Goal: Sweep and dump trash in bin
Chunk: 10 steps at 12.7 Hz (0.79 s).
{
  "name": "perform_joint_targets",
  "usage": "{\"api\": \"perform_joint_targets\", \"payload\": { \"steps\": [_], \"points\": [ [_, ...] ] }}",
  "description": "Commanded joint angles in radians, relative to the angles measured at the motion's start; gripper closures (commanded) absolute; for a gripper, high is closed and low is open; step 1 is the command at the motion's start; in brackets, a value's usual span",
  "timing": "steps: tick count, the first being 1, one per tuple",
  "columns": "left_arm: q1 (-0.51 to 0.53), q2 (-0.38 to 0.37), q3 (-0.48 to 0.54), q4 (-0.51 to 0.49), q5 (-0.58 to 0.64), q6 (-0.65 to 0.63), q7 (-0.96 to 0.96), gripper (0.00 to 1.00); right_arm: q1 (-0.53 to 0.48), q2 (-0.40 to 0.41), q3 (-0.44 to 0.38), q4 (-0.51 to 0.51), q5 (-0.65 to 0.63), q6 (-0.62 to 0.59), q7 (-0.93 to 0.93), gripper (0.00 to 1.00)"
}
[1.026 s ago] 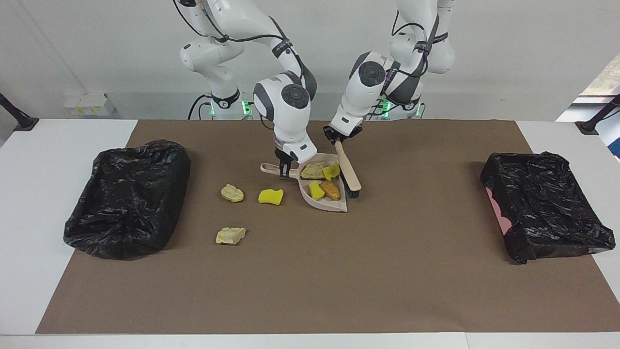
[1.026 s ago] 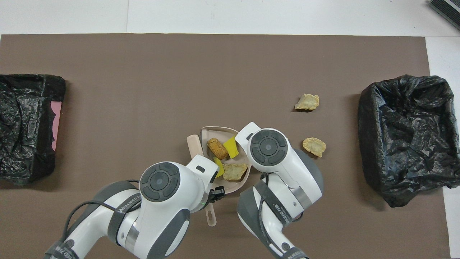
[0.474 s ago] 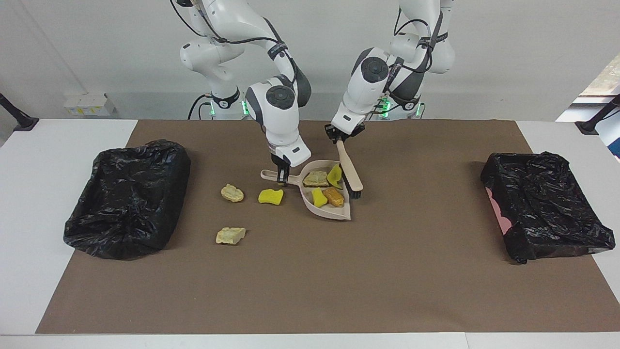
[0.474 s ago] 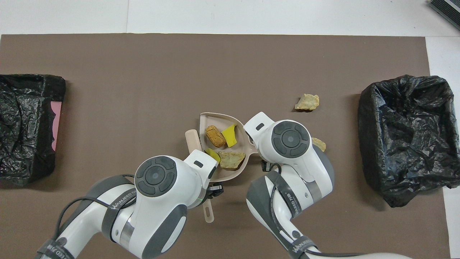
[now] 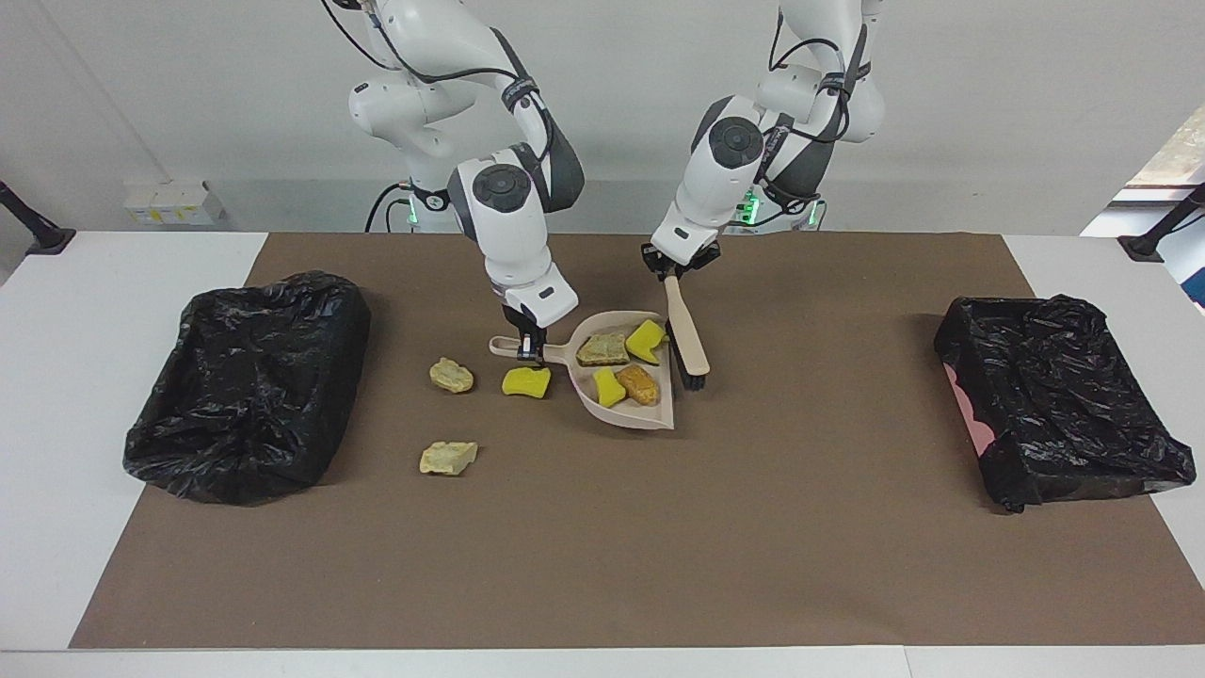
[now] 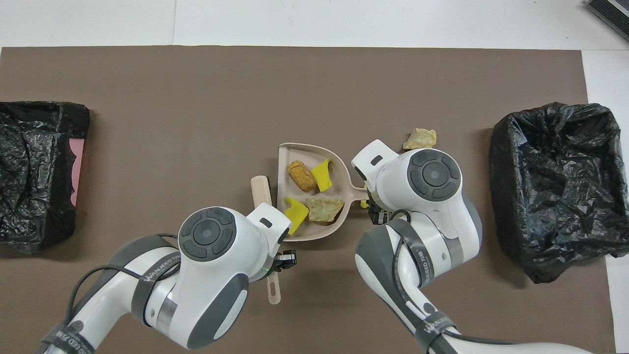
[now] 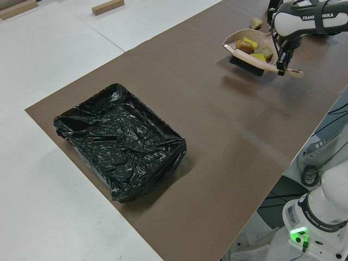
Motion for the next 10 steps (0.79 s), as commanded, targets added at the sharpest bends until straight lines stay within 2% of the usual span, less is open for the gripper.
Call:
{"api": "perform_joint_targets", "payload": {
  "steps": [1,3,8,10],
  "points": [
    [-0.002,-0.035,0.001,-0.019,0.025,-0.029,0.005,1.0,-0.025,-0.019,0.006,0.003,0.029,-0.003,-0.055,1.0],
    [0.015,-0.021,0.001,-0.002,0.069,-0.017,0.007,1.0,-0.063,-0.019,0.006,0.036,0.029,-0.034,-0.139,1.0],
    [0.005,-0.04,-0.001,-0.042,0.074,-0.019,0.004,1.0,-0.166,-0.022,0.004,0.086,0.059,-0.129,-0.303,1.0],
    [-0.01,-0.081,-0.009,-0.089,0.074,-0.017,-0.004,1.0,-0.186,-0.022,0.004,0.091,0.059,-0.158,-0.328,1.0]
  ]
}}
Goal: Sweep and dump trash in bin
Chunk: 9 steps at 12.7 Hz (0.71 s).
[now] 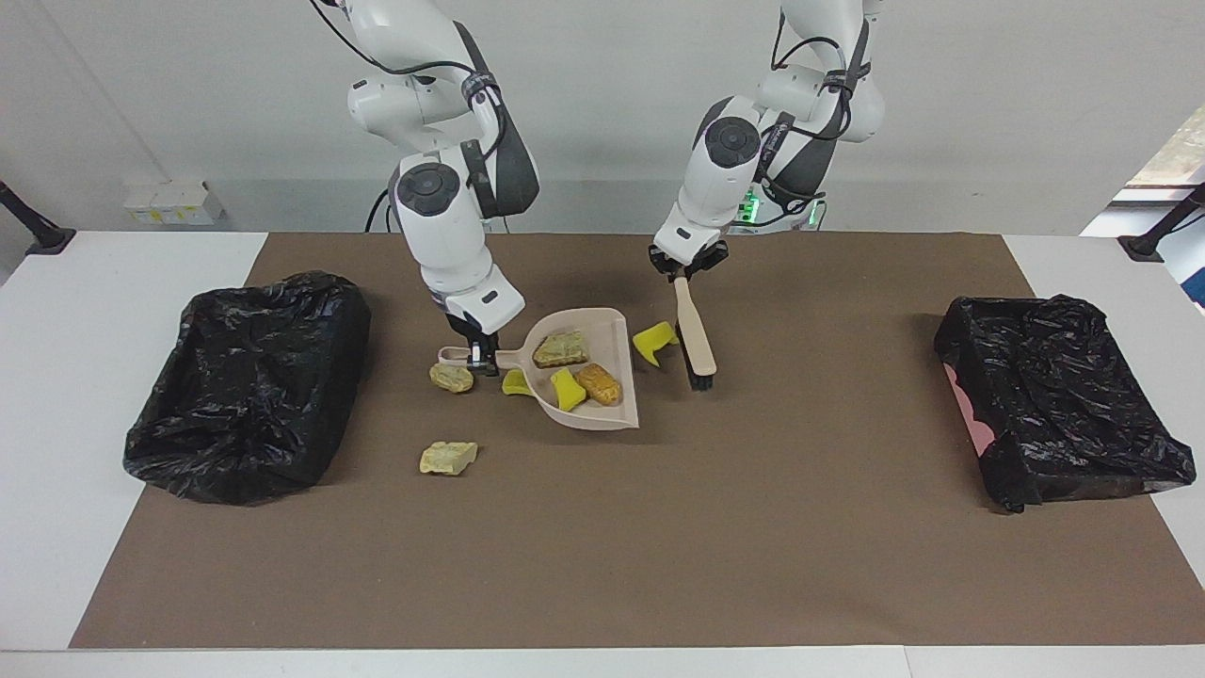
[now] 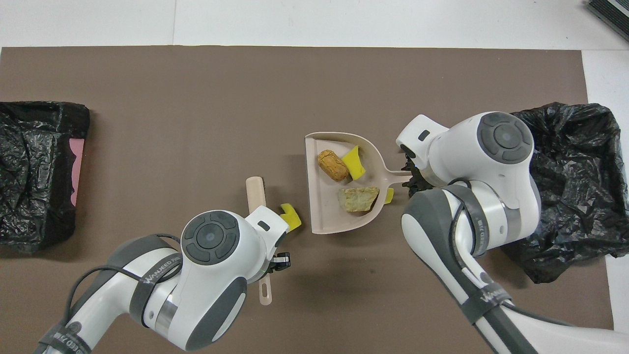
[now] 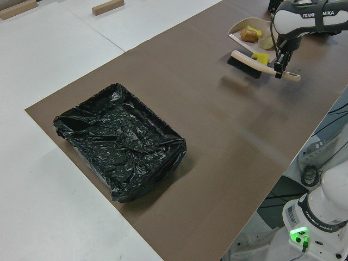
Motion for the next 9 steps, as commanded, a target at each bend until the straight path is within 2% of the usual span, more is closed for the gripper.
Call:
{"api": "perform_joint_targets", "payload": {
  "steps": [1,4,5,7,9],
  "points": [
    [-0.058,-0.084,-0.004,-0.093,0.016,-0.001,-0.024,1.0,-0.018,-0.015,0.007,0.007,0.035,-0.039,-0.043,1.0],
    [-0.162,-0.098,-0.006,-0.129,0.015,0.001,-0.138,1.0,0.0,-0.03,0.008,-0.019,0.017,-0.02,-0.028,1.0],
    [-0.166,-0.099,-0.006,-0.127,0.015,0.002,-0.153,1.0,0.0,-0.035,0.008,-0.025,0.003,-0.022,-0.026,1.0],
    [-0.135,-0.086,0.005,-0.115,0.013,-0.016,-0.144,1.0,0.014,-0.04,0.01,-0.032,-0.04,-0.031,-0.024,1.0],
    [-0.028,-0.083,0.005,-0.103,0.016,-0.019,-0.127,1.0,0.035,-0.041,0.008,-0.032,-0.08,-0.026,-0.014,1.0]
  ]
}}
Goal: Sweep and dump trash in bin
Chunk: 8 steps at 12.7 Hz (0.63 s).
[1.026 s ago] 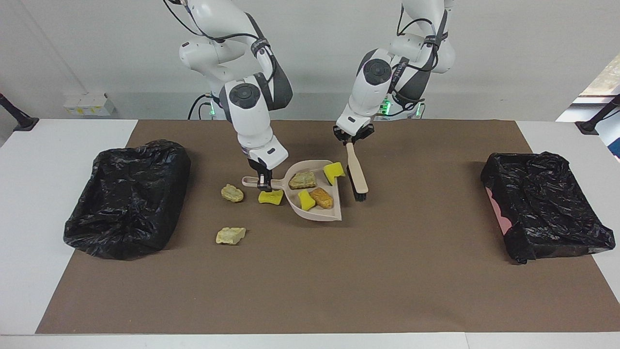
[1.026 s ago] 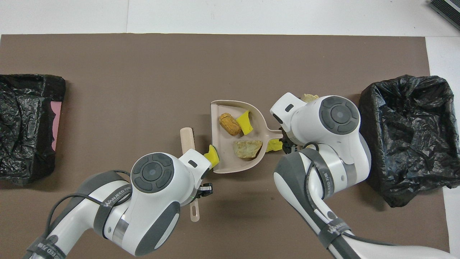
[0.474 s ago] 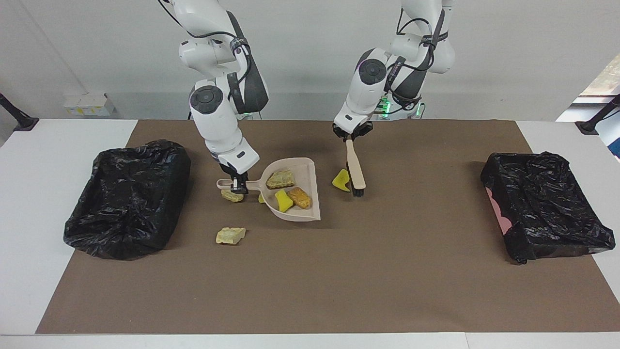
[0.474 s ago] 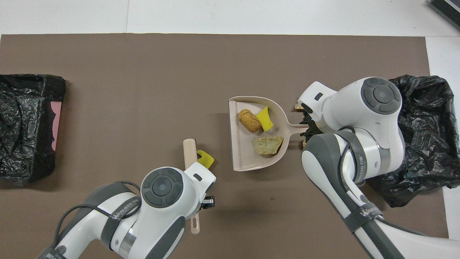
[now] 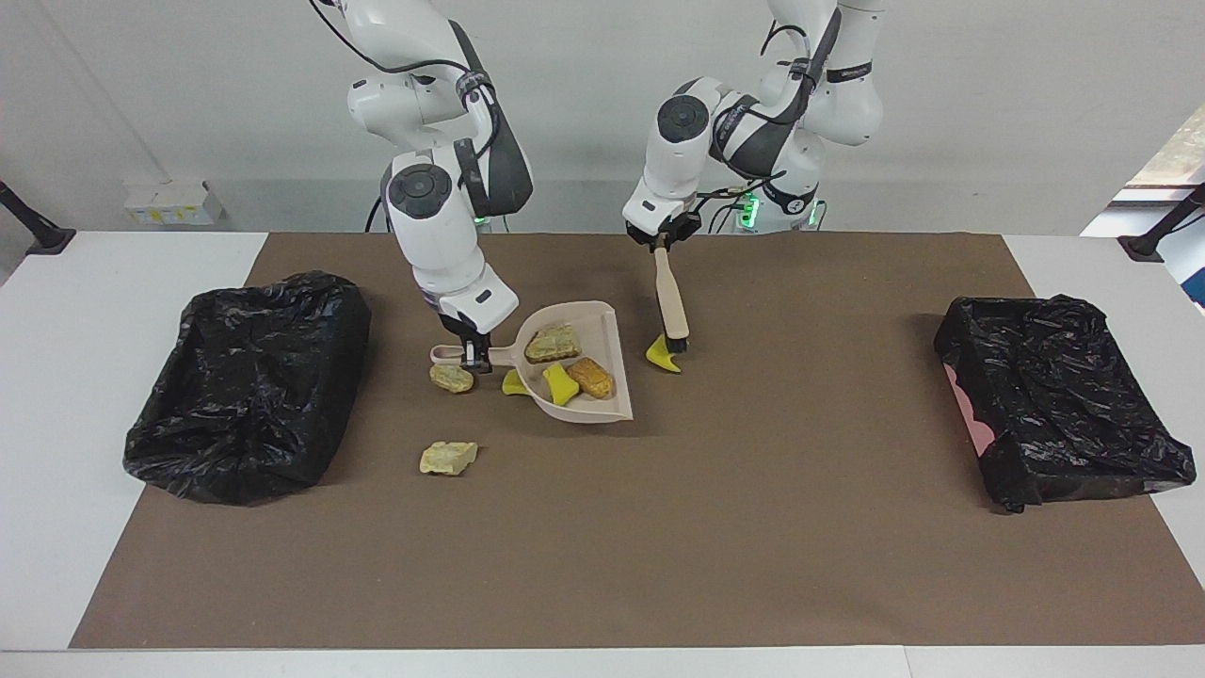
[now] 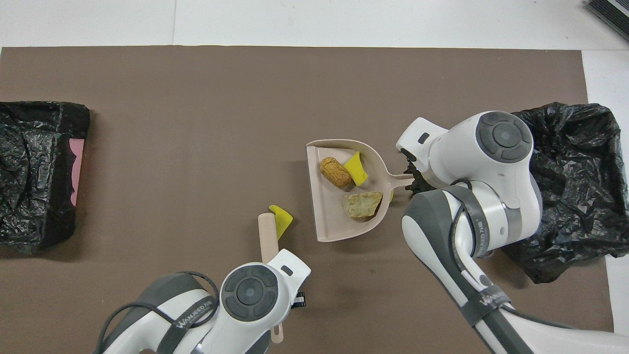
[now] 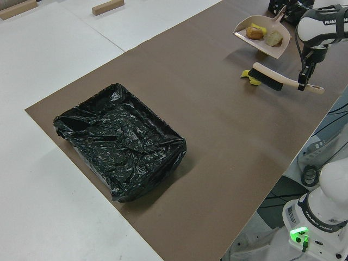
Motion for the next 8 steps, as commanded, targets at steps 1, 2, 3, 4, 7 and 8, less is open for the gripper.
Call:
{"api": "perform_joint_targets", "payload": {
  "steps": [1,2,3,4,7,8],
  "points": [
    [0.109,-0.018,0.006,0.009,0.015,-0.018,0.046,1.0,0.02,-0.036,0.002,-0.026,-0.038,-0.015,0.024,1.0],
    [0.141,-0.016,0.004,0.005,0.015,-0.017,0.096,1.0,0.038,-0.033,0.003,-0.027,-0.061,-0.014,0.045,1.0],
    [0.162,-0.019,0.004,-0.009,0.015,-0.015,0.164,1.0,0.067,-0.027,0.003,-0.027,-0.11,-0.012,0.083,1.0],
    [0.178,-0.021,0.004,-0.02,0.013,-0.003,0.211,1.0,0.094,-0.024,0.003,-0.029,-0.135,-0.018,0.143,1.0],
    [0.19,-0.028,0.004,-0.067,0.013,-0.003,0.287,1.0,0.137,-0.019,0.002,-0.036,-0.141,-0.023,0.249,1.0],
    [0.19,-0.028,0.004,-0.087,0.013,0.015,0.292,1.0,0.14,-0.019,0.003,-0.046,-0.141,-0.023,0.284,1.0]
  ]
}}
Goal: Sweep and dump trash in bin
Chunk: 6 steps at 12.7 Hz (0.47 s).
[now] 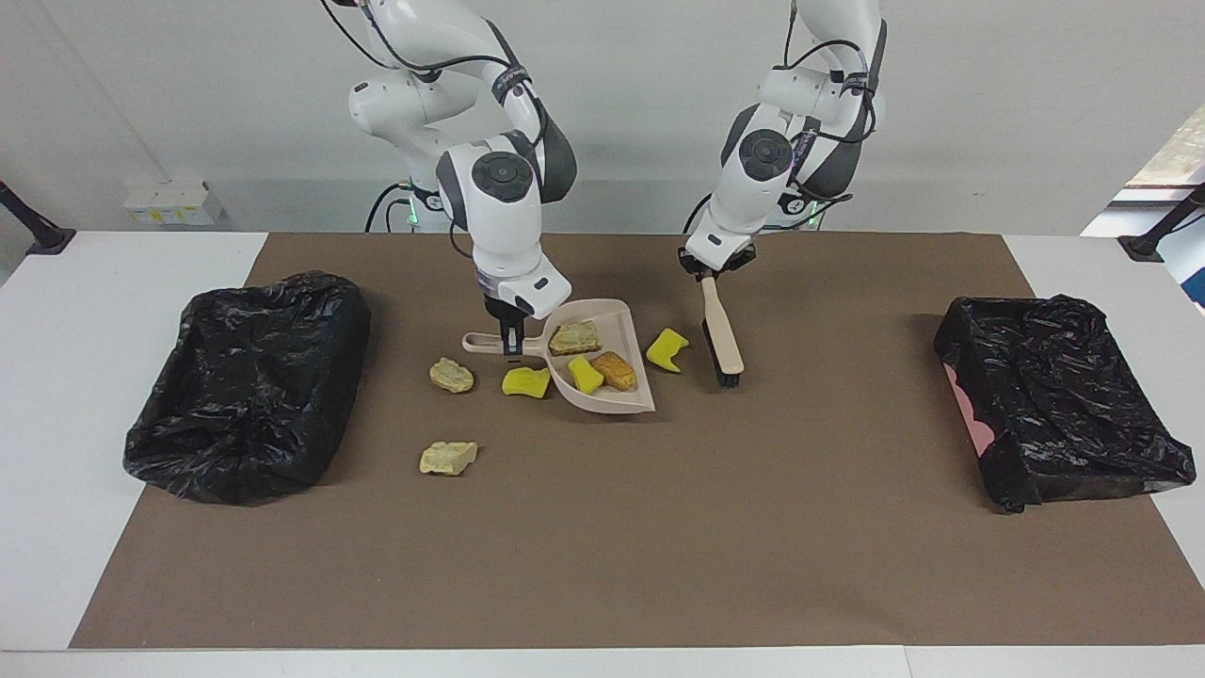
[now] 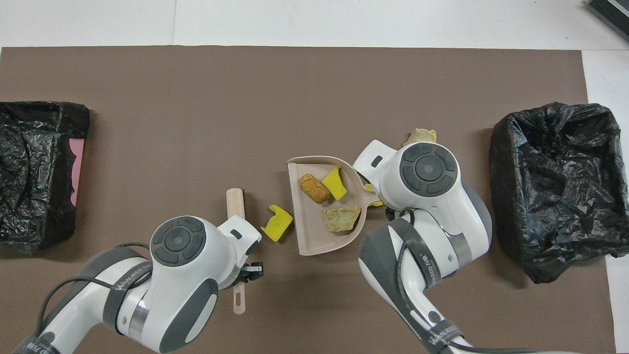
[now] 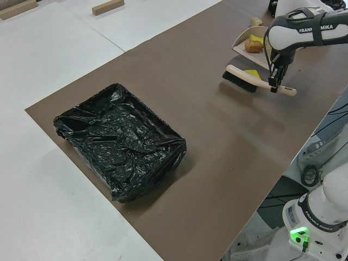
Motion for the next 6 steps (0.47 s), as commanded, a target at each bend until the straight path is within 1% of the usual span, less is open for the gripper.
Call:
{"api": "perform_joint_targets", "payload": {
  "steps": [1,3,6],
  "points": [
    [0.011,-0.027,-0.009,-0.057,0.01,0.032,0.029,1.0,0.021,-0.017,0.003,-0.024,-0.024,-0.021,0.109,1.0],
    [-0.001,-0.025,-0.011,-0.057,0.009,0.036,0.029,1.0,0.041,-0.009,0.003,-0.029,-0.024,-0.038,0.166,1.0],
    [-0.001,-0.024,-0.012,-0.055,0.009,0.046,0.032,1.0,0.041,-0.014,0.001,-0.029,-0.042,-0.082,0.184,1.0]
  ]
}}
